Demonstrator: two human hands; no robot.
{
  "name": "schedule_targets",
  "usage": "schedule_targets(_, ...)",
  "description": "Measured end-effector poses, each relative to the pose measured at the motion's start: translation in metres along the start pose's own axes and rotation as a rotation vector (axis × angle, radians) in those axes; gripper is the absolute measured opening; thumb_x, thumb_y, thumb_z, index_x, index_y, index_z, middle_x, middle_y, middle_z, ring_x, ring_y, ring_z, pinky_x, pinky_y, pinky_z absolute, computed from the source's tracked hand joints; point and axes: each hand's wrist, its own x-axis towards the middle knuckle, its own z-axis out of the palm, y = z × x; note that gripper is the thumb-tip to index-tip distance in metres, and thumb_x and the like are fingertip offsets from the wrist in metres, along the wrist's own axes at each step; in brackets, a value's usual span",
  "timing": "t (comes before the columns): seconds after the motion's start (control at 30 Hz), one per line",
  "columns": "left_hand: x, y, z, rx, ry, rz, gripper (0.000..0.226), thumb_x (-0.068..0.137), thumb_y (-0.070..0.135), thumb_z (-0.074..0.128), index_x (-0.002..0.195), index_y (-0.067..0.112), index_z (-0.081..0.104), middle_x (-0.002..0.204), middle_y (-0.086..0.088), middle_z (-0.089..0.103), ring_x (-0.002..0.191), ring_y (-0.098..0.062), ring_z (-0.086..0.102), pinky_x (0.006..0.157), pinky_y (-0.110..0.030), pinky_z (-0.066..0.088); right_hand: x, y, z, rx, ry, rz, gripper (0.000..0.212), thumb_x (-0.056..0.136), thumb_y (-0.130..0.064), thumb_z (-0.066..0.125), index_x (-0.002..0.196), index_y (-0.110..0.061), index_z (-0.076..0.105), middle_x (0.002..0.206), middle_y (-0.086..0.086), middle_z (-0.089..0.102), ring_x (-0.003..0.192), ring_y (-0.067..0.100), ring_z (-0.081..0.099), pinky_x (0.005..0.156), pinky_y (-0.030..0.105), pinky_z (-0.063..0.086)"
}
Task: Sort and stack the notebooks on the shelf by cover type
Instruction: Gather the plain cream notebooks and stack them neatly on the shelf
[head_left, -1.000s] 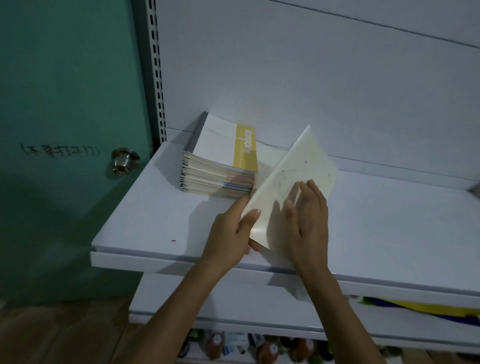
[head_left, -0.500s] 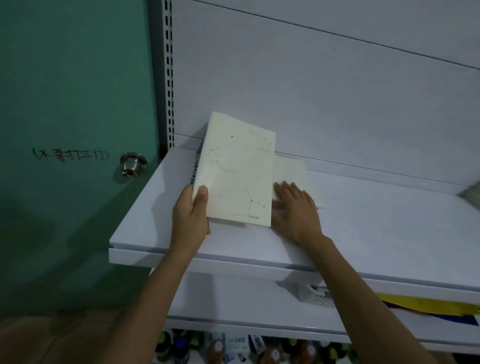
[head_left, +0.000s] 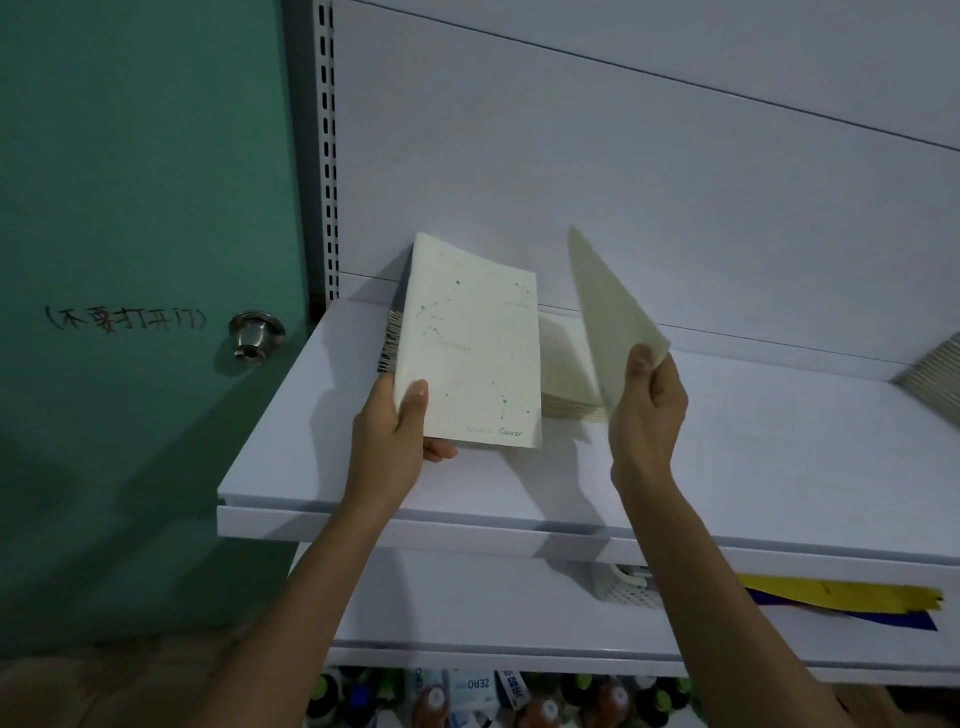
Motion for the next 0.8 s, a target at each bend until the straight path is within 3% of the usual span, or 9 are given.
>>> schedule_targets(0.07,0.000,0.001,0.000,-0.003,-0.016,0.000,0.015,0.099,0.028,0.046,0.111,0.020,0.050,0.096,0.001,0.066,0.055,-0.021,0.068,0.050,-0.028,0.055,-0.019,-0.005,0.010,-0.032,-0.078,-0.123,0.019,0.100,-0.032,0.043,0.094,-0.028,0.061,0.081,-0.020,0.063,0.073,-0.007,0.058,0.060,0.015,0.051)
schedule_targets(0.13,0.001,0.002,0.000,-0.024,-0.025,-0.011,0.014,0.096,0.022,0.053,0.110,0.022,0.051,0.099,0.001,0.065,0.065,-0.017,0.070,0.051,-0.028,0.056,-0.042,0.000,0.020,-0.177,-0.218,-0.269,0.025,0.099,-0.028,0.048,0.118,-0.021,0.063,0.108,-0.010,0.069,0.096,0.000,0.063,0.076,0.022,0.055)
schedule_targets(0.2,0.001,0.003,-0.001,-0.093,-0.052,-0.049,0.017,0.091,0.018,0.061,0.105,0.024,0.053,0.101,0.000,0.065,0.072,-0.015,0.070,0.052,-0.028,0.056,-0.062,0.012,0.030,-0.442,-0.344,-0.482,0.036,0.095,-0.017,0.056,0.130,-0.020,0.057,0.132,0.005,0.058,0.125,0.022,0.053,0.101,0.036,0.045)
schedule_targets(0.27,0.001,0.005,-0.003,-0.148,-0.106,-0.078,0.024,0.087,0.021,0.067,0.106,0.025,0.054,0.103,-0.002,0.066,0.077,-0.015,0.071,0.055,-0.028,0.056,-0.071,0.025,0.035,-0.591,-0.410,-0.625,0.041,0.089,-0.013,0.060,0.131,-0.014,0.056,0.137,0.010,0.053,0.133,0.032,0.042,0.108,0.044,0.036)
schedule_targets(0.37,0.001,0.006,-0.005,-0.109,-0.176,-0.086,0.032,0.090,0.028,0.062,0.119,0.029,0.049,0.104,0.004,0.065,0.080,-0.007,0.068,0.054,-0.024,0.053,-0.074,0.030,0.037,-0.610,-0.471,-0.641,0.043,0.091,-0.018,0.055,0.133,-0.012,0.054,0.141,0.009,0.048,0.137,0.032,0.036,0.110,0.047,0.031)
schedule_targets(0.5,0.002,0.005,-0.006,-0.162,-0.180,-0.173,0.024,0.099,0.037,0.040,0.122,0.036,0.048,0.100,0.004,0.066,0.070,-0.003,0.066,0.050,-0.021,0.050,-0.074,0.030,0.036,-0.632,-0.487,-0.671,0.043,0.091,-0.021,0.055,0.133,-0.011,0.054,0.142,0.008,0.048,0.137,0.031,0.036,0.111,0.047,0.031)
schedule_targets(0.6,0.001,0.008,-0.006,-0.177,-0.216,-0.130,0.036,0.082,0.056,0.053,0.116,0.042,0.051,0.096,0.015,0.069,0.080,-0.002,0.067,0.054,-0.020,0.052,-0.072,0.030,0.035,-0.638,-0.504,-0.687,0.046,0.090,-0.023,0.060,0.134,-0.010,0.054,0.143,0.008,0.047,0.138,0.029,0.035,0.111,0.047,0.032)
schedule_targets(0.7,0.002,0.005,-0.005,-0.104,-0.205,-0.091,0.038,0.079,0.041,0.071,0.110,0.042,0.051,0.098,0.017,0.066,0.088,0.000,0.065,0.060,-0.023,0.055,-0.072,0.030,0.035,-0.628,-0.548,-0.667,0.047,0.092,-0.032,0.054,0.135,-0.013,0.052,0.146,0.005,0.044,0.141,0.025,0.032,0.113,0.045,0.031)
schedule_targets(0.8,0.004,-0.001,-0.005,-0.044,-0.174,-0.083,0.041,0.087,0.026,0.066,0.120,0.038,0.046,0.104,0.015,0.063,0.090,-0.004,0.063,0.065,-0.032,0.059,-0.073,0.027,0.036,-0.586,-0.577,-0.580,0.048,0.091,-0.039,0.050,0.132,-0.015,0.055,0.146,0.001,0.043,0.141,0.018,0.031,0.113,0.037,0.028)
